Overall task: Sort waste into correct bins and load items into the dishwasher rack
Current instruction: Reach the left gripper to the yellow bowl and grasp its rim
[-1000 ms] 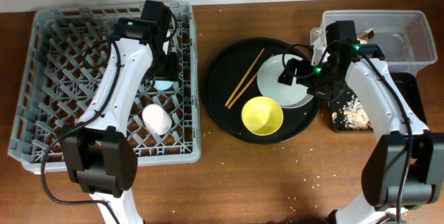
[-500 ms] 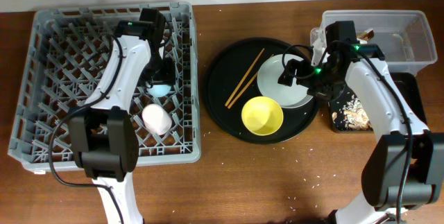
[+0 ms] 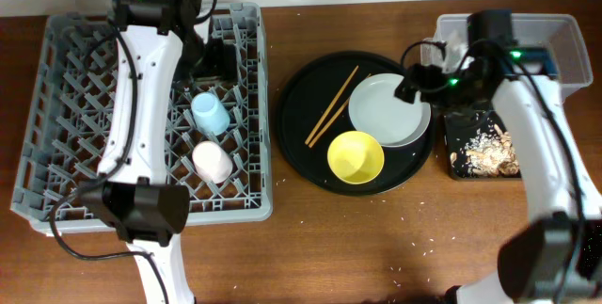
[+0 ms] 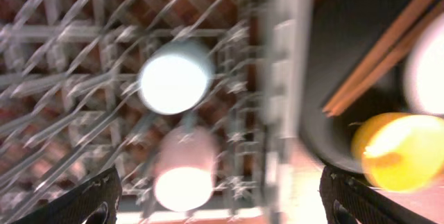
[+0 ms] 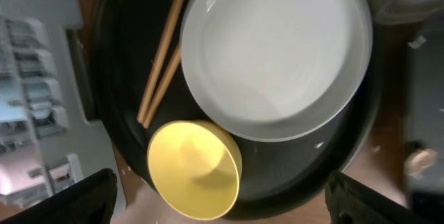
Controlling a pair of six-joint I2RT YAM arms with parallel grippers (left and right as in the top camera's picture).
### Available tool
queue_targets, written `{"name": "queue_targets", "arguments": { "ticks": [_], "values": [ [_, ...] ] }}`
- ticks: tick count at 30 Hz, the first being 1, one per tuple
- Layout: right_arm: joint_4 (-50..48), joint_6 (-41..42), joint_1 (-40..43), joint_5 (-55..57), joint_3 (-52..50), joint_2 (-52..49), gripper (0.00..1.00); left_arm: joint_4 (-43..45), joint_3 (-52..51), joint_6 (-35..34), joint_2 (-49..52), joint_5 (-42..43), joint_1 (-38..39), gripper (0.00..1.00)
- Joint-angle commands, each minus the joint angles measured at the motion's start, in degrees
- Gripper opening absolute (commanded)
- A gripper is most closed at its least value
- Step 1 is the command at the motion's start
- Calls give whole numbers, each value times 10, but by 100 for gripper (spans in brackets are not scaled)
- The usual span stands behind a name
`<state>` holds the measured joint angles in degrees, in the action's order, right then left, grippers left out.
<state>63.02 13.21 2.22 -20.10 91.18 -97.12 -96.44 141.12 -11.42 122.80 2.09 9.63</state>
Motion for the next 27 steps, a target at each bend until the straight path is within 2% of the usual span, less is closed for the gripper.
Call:
{"name": "queue_targets", "arguments": {
  "ticks": [1,5,7,9,11,14,19,23,25,27],
  "values": [
    [17,29,17,90,36,77,98,14,26,1,-4,106,64,90],
    [41,38,84,109,35,86,99,109,-70,-6,4,99,168,90],
    [49,38,103,109,31,85,99,194,-155,-54,4,97,208,90],
    [54,37,108,109,26,85,99,280,-246,-73,4,95,238,79],
    [54,37,108,109,26,85,98,331,-316,-101,4,88,254,78],
    [54,37,108,109,25,85,99,369,-375,-103,5,86,260,76],
    [56,38,108,109,24,85,99,406,-407,-111,18,86,260,52],
    [56,37,108,109,24,85,99,409,-407,-111,35,86,260,51],
    [56,37,108,109,24,85,98,414,-407,-111,35,86,260,38],
    [56,37,108,109,24,85,98,420,-407,-111,36,86,261,34]
  ]
}}
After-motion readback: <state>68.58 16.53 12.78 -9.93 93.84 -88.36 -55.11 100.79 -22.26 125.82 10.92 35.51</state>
